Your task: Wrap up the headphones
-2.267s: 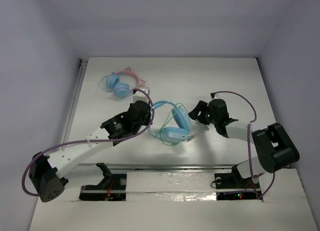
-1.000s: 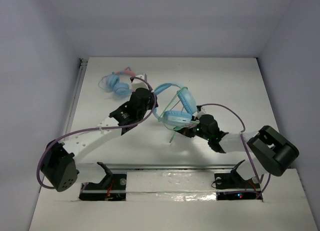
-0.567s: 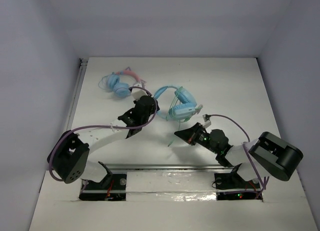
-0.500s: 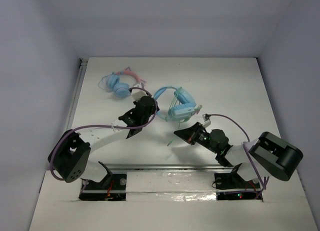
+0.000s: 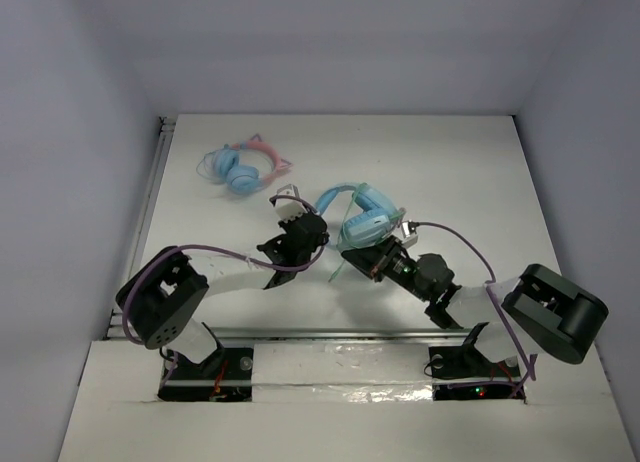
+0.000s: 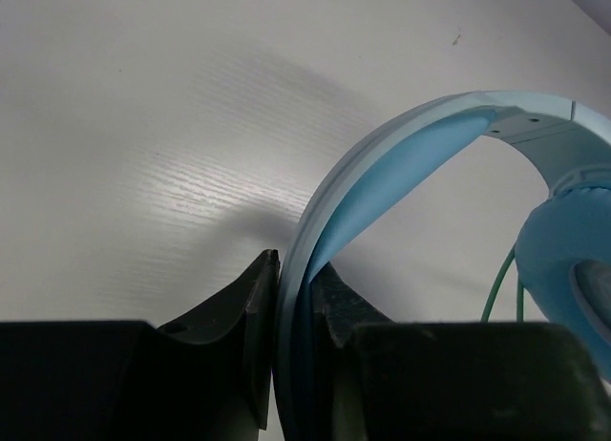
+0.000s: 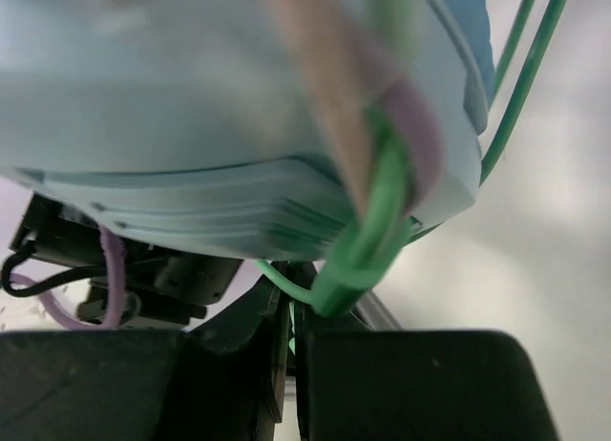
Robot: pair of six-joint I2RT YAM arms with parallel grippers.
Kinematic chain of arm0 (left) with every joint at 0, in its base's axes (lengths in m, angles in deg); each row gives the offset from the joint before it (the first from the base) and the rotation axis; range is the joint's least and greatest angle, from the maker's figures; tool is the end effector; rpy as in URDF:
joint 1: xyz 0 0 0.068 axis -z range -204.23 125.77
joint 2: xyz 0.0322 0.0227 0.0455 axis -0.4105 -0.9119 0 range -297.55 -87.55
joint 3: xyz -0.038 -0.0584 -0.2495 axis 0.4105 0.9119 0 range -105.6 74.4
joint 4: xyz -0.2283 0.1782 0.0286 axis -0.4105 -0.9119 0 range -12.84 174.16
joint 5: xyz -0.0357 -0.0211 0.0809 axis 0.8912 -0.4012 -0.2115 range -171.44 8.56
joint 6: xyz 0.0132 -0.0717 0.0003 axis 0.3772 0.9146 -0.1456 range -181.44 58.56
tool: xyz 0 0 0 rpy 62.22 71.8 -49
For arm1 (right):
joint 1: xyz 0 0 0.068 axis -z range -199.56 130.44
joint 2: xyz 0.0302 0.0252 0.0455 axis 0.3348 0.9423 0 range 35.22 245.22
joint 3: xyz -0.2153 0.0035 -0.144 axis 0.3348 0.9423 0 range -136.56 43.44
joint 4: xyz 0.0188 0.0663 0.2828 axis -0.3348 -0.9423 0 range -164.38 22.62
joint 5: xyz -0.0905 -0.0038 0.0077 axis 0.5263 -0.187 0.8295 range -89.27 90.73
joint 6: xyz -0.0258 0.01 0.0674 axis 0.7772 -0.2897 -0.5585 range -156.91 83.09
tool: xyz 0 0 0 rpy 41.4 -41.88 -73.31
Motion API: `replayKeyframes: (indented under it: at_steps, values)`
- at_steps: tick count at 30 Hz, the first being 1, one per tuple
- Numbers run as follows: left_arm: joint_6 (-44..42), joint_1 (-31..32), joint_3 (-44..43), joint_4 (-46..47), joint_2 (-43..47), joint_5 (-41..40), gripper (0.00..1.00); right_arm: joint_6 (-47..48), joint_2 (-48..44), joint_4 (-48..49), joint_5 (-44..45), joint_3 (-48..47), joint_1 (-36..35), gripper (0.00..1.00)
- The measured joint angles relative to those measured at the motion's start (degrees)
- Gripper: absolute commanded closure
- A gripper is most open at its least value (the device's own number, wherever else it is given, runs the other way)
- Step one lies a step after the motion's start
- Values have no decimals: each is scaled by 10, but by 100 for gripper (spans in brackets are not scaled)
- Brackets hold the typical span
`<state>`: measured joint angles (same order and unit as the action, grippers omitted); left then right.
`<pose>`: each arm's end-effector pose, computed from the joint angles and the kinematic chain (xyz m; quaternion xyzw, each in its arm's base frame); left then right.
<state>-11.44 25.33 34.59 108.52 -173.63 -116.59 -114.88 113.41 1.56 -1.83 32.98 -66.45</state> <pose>0.2549 -0.2453 0.1583 -0.1720 0.7893 -0.2460 0.5357 0.1783 0.1943 0.1278 0.1720 0.6781 0.6405 0.3168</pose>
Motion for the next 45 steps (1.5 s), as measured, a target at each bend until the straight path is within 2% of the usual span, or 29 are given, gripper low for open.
replayKeyframes:
  at_steps: [7,19,23,24,25,29,37,45]
  values:
    - [33,20,38,27,-3,-19,100,-33,14,-3,36,-14,-9,78]
    - [39,23,64,10,-14,-44,100,-116,162,35,48,-44,-19,72]
    - [31,27,65,2,-39,-41,100,-139,210,52,49,-37,-20,76]
    - [30,28,65,0,-43,-41,100,-143,220,57,50,-37,-20,79]
    - [30,29,65,-1,-45,-41,100,-145,226,61,50,-37,-20,91]
    - [30,32,65,-2,-46,-41,100,-151,240,77,65,-37,-25,99]
    - [43,37,65,10,-46,-42,100,-130,200,50,107,-37,-28,100]
    - [61,43,66,28,-46,-50,100,-80,95,-122,172,-82,-31,100]
